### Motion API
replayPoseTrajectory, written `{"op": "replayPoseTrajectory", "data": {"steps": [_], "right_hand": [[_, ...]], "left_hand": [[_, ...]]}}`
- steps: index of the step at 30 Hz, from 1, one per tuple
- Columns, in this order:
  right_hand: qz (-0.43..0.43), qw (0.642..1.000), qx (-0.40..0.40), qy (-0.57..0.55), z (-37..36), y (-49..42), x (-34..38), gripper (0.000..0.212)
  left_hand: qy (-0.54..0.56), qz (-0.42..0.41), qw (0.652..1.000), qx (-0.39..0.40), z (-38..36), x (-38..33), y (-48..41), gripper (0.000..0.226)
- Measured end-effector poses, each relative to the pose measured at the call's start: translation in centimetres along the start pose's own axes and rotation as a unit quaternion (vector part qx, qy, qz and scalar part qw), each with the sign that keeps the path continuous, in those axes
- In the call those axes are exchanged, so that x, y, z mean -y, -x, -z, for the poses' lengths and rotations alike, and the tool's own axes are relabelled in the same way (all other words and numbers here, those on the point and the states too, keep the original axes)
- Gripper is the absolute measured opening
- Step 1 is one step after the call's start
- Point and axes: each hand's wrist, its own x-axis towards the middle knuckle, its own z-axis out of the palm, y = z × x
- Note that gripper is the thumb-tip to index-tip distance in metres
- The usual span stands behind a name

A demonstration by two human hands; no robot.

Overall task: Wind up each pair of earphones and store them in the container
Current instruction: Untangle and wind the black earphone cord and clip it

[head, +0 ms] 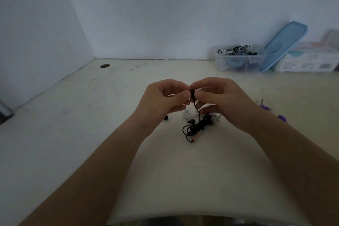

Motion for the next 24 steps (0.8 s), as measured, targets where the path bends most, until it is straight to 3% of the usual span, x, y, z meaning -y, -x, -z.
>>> {"op": "replayPoseTrajectory", "data": {"steps": [5,7,10,13,24], "right_hand": [[-0.001,1.000,0.005,0.007,0.0,0.0,0.0,0.014],[-0.006,1.000,-0.010,0.020,0.2,-0.1,0.0,0.015],[-0.009,0.999,-0.015,0.044,0.5,-0.1,0.1,0.016],[-0.003,0.997,-0.018,0.079,0.7,-0.1,-0.2,0.012],[0.022,0.972,-0.066,0.224,0.9,-0.6,-1.1,0.005]], "left_hand": [[-0.064,-0.017,0.998,-0.016,0.1,0.0,0.0,0.003],[-0.153,-0.048,0.987,-0.021,0.3,0.3,-0.2,0.005],[-0.365,-0.079,0.927,0.032,0.6,1.0,-0.4,0.007],[-0.477,-0.060,0.872,0.092,0.3,1.4,-0.2,0.016],[-0.534,-0.069,0.839,0.082,-0.8,1.4,0.1,0.006]]}}
